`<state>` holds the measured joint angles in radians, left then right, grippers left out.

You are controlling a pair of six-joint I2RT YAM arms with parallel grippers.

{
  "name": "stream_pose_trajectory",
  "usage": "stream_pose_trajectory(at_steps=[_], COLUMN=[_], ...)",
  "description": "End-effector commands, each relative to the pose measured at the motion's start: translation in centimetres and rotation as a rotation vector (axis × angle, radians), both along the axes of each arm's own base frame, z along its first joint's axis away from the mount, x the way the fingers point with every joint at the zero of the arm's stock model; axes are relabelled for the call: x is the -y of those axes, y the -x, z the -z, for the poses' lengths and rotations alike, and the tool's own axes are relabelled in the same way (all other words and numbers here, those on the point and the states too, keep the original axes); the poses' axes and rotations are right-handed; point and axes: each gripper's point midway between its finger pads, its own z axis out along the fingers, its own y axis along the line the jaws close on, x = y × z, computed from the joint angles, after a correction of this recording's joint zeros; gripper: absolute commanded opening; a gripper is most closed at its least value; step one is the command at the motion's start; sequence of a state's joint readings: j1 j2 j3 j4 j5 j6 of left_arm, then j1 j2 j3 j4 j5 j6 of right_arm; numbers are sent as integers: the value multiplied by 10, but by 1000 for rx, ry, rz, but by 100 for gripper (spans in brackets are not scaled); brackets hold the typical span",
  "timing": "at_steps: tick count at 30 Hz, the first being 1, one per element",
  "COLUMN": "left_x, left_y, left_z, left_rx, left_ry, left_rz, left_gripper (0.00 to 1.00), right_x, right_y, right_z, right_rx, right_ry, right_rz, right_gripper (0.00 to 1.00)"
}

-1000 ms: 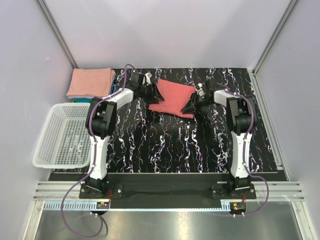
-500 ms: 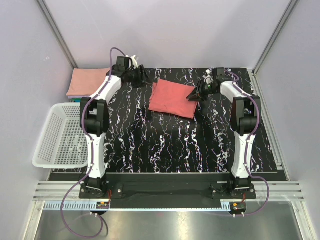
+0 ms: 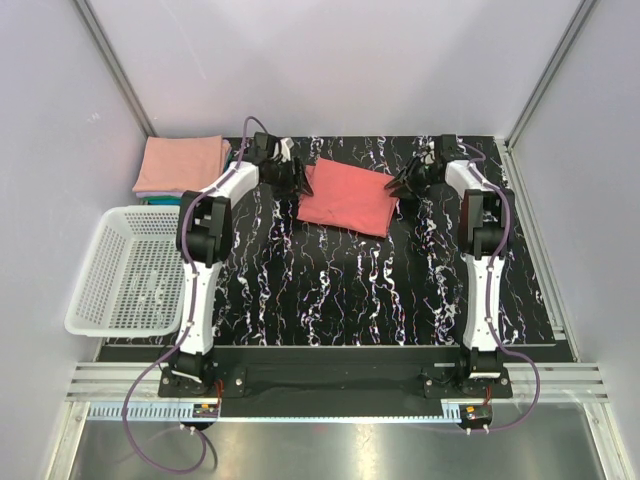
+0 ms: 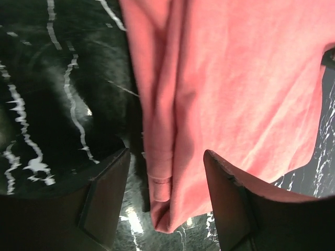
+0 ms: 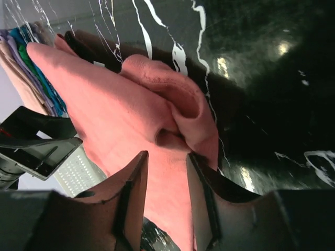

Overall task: Fold and stack the t-shirts
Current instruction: Fold the tshirt

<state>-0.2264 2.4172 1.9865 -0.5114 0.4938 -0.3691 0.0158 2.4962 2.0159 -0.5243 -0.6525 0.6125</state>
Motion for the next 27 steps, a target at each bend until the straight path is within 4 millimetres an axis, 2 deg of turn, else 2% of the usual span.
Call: stream_pose_trajectory(at_steps=[1,4,5,7,8,10,11,12,15,17,22,25,27], left_x=[-2,-11,-14,-19,-20,-22,-22,-21,-20,-22,-16,-11,-7], left_y=[-2,-5,-6,-9,-12,-16,-16,-16,-18,-20,-16,-15,-9], left_z=[-1,2,2,5,7,13,15,17,26,32,38,38,40], left_rx=[22,31,30,28,24,12,4,-7,-11,-21,-23,-20,-45], left_ry=[-41,-103,-118,-139,-139,-144,-143,-140,-162,-179,-199,-227,-223], left_rz=[20,-4,-21,-64,-97,-139,-152,-172,-196,-207,-174,-161,-158], left_gripper=[66,66,66,67,66,67,67,67,67,68,68,65,55], right_x=[13,15,15,10,8,6,5,5,9,13,10,7,8], right_y=[-8,-1,0,8,11,21,25,28,36,35,31,39,41], right_z=[-16,-33,-49,-61,-83,-91,-108,-113,-120,-120,-125,-127,-130], right_rx=[27,43,67,80,118,129,163,171,180,175,178,163,157], right_ry=[66,86,81,45,35,31,28,27,68,90,75,83,104], right_rz=[25,5,8,11,11,7,-2,-9,-28,-10,0,-11,-20], right_gripper=[44,47,47,48,50,51,52,53,54,54,55,55,55])
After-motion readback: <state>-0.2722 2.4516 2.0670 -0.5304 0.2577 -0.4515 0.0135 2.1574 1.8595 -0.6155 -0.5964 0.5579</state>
